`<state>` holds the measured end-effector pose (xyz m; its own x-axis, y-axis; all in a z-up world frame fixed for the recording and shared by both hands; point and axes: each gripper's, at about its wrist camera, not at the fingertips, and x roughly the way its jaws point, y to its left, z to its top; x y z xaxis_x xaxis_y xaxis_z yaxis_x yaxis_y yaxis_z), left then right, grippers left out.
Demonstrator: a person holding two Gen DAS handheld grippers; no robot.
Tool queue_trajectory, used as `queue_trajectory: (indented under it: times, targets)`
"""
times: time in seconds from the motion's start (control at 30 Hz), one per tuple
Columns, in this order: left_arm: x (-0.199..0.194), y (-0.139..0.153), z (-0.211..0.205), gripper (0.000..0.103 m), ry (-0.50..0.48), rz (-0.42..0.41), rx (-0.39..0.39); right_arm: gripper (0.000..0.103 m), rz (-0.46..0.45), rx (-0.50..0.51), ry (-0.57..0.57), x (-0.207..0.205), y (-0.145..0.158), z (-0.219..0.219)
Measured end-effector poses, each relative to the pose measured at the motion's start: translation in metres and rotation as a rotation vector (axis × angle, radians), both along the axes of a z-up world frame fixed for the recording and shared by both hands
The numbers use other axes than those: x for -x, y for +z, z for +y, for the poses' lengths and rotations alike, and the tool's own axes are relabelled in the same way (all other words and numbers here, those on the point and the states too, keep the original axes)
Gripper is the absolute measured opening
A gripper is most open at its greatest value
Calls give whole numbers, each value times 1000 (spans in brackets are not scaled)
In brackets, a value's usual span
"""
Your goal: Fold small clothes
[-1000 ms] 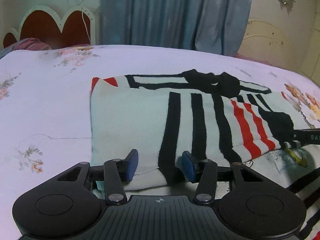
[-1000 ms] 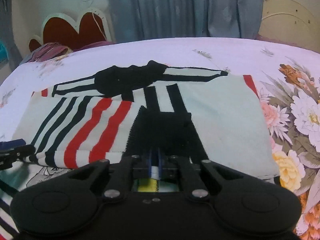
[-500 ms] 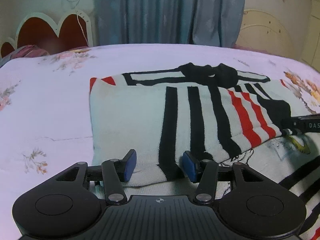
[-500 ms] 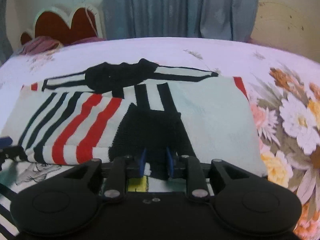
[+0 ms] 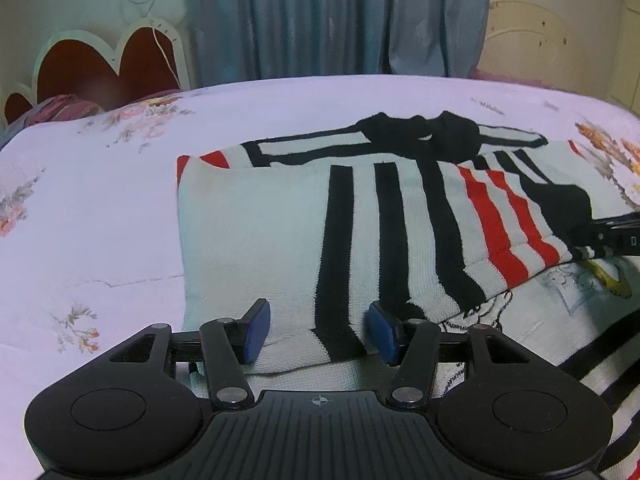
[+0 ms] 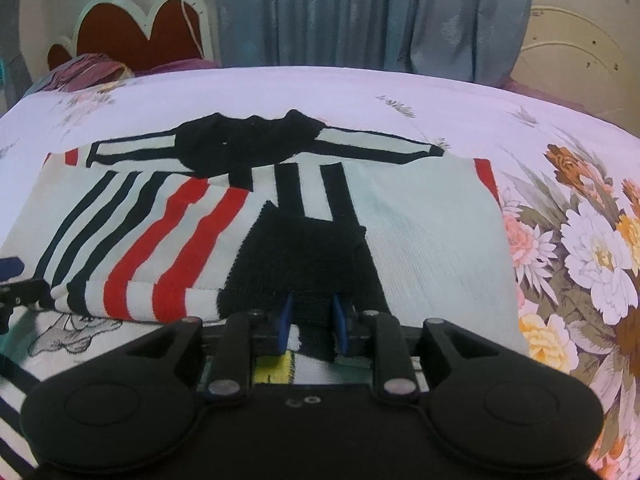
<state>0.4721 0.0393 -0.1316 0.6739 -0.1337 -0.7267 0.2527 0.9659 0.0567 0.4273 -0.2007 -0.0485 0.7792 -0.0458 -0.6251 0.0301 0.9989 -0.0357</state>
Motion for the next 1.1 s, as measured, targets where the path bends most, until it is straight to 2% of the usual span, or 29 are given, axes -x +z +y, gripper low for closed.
queue_trajectory:
  times: [0.27,0.3,0.33,0.37,0.4,0.43,0.5,0.67,0.7,0.77,0.87,0.93,1.03,1.1]
  targets:
    - [0,3,-9,58,15,9,-51,22,33,14,41,-2,4,-2]
    - [2,7,-8,66,23,9,-53,26,36,4,39,0,6,-2]
    - [8,11,-7,77,30,-4,-62,37,31,-18,43,5,10,-4]
    - [17,16,-4,103,43,-32,-78,43,9,-49,54,14,14,-7]
    - [28,19,1,103,56,-55,-87,48,-24,-77,65,28,17,-12]
    - [39,21,9,103,54,-51,-69,48,-44,-101,75,42,19,-17]
    - [64,22,28,103,62,-33,-8,47,-54,-158,90,73,17,-34]
    - [136,8,77,100,128,38,172,45,-24,-324,40,151,-4,-93]
    - [147,2,84,92,148,57,196,45,-13,-352,28,163,-8,-103]
    - [170,-6,96,83,192,70,247,45,-4,-393,13,187,-18,-117]
    - [194,-7,103,83,173,88,360,45,21,-500,-27,219,-39,-136]
    - [205,-12,106,83,144,140,452,44,30,-551,-38,235,-51,-141]
    - [223,-19,106,82,151,158,518,44,25,-626,-13,256,-62,-140]
    - [231,-23,112,82,168,174,594,44,30,-658,7,267,-66,-138]
